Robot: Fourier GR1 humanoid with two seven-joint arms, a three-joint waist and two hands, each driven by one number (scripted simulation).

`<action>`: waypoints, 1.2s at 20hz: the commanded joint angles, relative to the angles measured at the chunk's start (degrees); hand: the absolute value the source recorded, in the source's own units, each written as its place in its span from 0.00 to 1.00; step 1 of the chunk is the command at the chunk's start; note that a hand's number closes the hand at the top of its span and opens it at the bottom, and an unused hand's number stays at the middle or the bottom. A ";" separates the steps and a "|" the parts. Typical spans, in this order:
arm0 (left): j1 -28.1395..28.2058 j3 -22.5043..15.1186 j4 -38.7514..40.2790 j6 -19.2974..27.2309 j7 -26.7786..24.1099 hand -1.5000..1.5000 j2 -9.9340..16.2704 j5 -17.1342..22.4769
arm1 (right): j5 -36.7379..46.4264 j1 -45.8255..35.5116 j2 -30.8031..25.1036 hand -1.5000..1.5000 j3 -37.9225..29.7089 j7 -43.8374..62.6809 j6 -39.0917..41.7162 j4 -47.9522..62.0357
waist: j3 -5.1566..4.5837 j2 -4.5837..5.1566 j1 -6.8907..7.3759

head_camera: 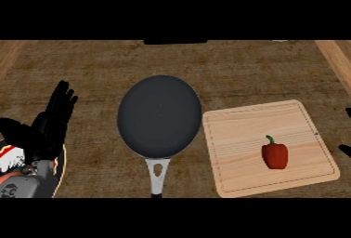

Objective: Pick the bell pepper from the cutting board and place it in the pan

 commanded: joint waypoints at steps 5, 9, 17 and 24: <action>-2.30 -0.55 -0.48 -1.43 2.66 0.50 -1.30 0.13 | 9.24 6.13 -7.91 0.00 -5.23 -7.19 1.71 -2.85 | -0.09 0.30 1.92; -2.42 -0.16 -0.69 -2.46 3.10 0.50 -1.15 0.21 | 10.32 2.50 -11.27 0.00 -2.89 3.57 5.06 -9.56 | -0.15 0.37 2.51; -1.73 0.23 -3.08 -4.46 5.07 0.50 0.04 0.78 | 23.93 -5.12 -13.32 0.00 8.88 18.88 6.84 -15.96 | -0.15 0.40 3.80; -3.46 1.42 0.35 -4.95 4.12 0.50 -0.57 0.79 | 28.20 -5.43 -17.27 0.00 18.42 26.43 20.31 -18.69 | -0.23 0.46 3.08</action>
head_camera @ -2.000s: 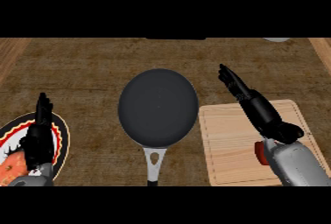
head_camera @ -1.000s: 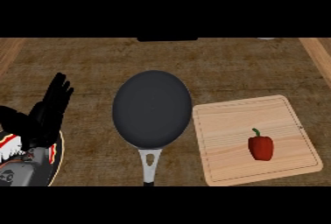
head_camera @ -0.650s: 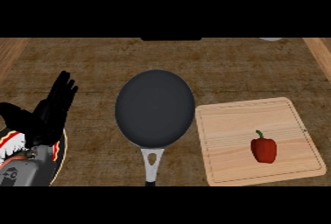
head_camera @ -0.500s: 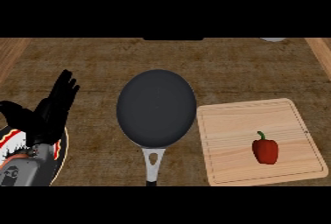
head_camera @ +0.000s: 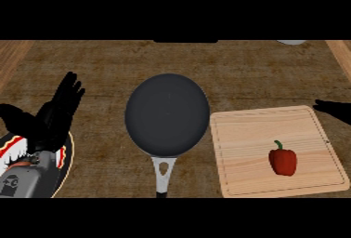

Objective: Pick the bell pepper from the cutting board and place it in the pan

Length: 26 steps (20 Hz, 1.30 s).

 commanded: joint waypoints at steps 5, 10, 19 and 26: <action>-2.53 0.26 4.46 0.57 -2.02 0.50 -2.54 -2.66 | 5.00 -4.36 4.41 0.00 8.07 11.79 10.24 -6.66 | 0.04 -0.05 -0.67; 1.38 1.55 -3.14 -0.05 3.06 0.50 -0.60 -1.48 | 14.37 -0.79 4.40 0.00 10.19 14.25 9.10 -12.24 | 0.06 -0.28 -0.88; 3.36 2.72 -2.57 -1.12 -0.06 0.50 -3.17 -4.31 | 22.63 4.00 9.57 0.00 7.54 13.43 10.49 -17.06 | 0.08 -0.23 -1.08; 3.75 4.59 -6.73 -2.77 4.86 0.50 -2.01 -3.33 | 27.83 -2.17 16.20 0.00 11.54 17.19 16.12 -11.18 | 0.08 -0.21 -0.61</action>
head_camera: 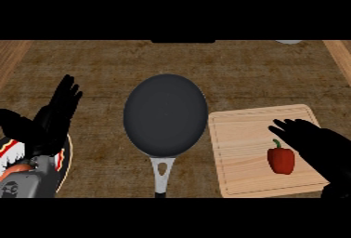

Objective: Pick the bell pepper from the cutting board and place it in the pan

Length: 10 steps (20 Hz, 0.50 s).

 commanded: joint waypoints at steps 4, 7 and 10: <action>-0.63 -0.26 -3.36 1.07 3.74 0.50 -1.23 -2.27 | 6.38 -3.91 6.89 0.00 2.09 4.80 4.12 3.69 | 0.01 0.01 0.08; -1.09 3.23 1.40 -3.13 -0.29 0.50 -0.17 -0.15 | 10.04 -3.94 9.99 0.00 3.15 4.44 2.42 5.77 | 0.00 0.04 -0.02; -0.25 0.59 -3.89 0.12 4.76 0.50 -1.87 -2.64 | 9.43 -7.23 8.37 0.00 -0.35 -3.27 -0.54 14.01 | 0.03 0.04 0.21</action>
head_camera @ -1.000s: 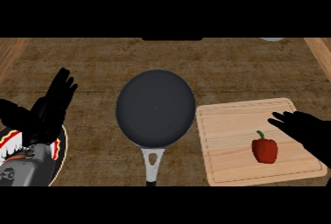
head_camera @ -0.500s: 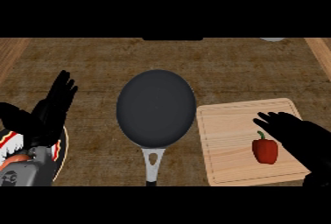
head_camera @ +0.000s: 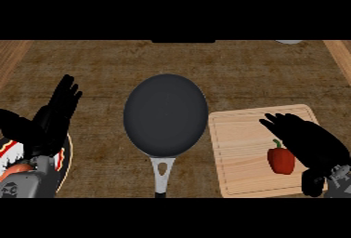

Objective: Pick the bell pepper from the cutting board and place it in the pan

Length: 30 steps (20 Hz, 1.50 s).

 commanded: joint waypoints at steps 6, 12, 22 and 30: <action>-4.54 1.97 3.84 -0.34 0.84 0.50 -1.16 -1.35 | 7.03 -0.35 1.59 0.00 -0.44 -8.53 -4.72 10.64 | 0.00 0.02 -0.15; 0.75 2.50 1.44 -3.16 -1.03 0.50 -1.20 -1.63 | 9.71 -0.15 5.05 0.00 -2.13 -10.75 -6.50 13.22 | 0.00 -0.02 -0.09; -2.57 4.00 2.17 -4.23 0.79 0.50 -1.72 -1.32 | 13.87 0.97 7.49 0.00 -2.40 -15.38 -8.87 19.37 | 0.00 -0.01 -0.21; -3.47 5.46 3.38 -5.99 0.49 0.50 -1.08 -0.74 | 15.66 -4.08 9.55 1.00 -3.25 -24.29 -16.27 28.78 | 0.00 0.03 -0.03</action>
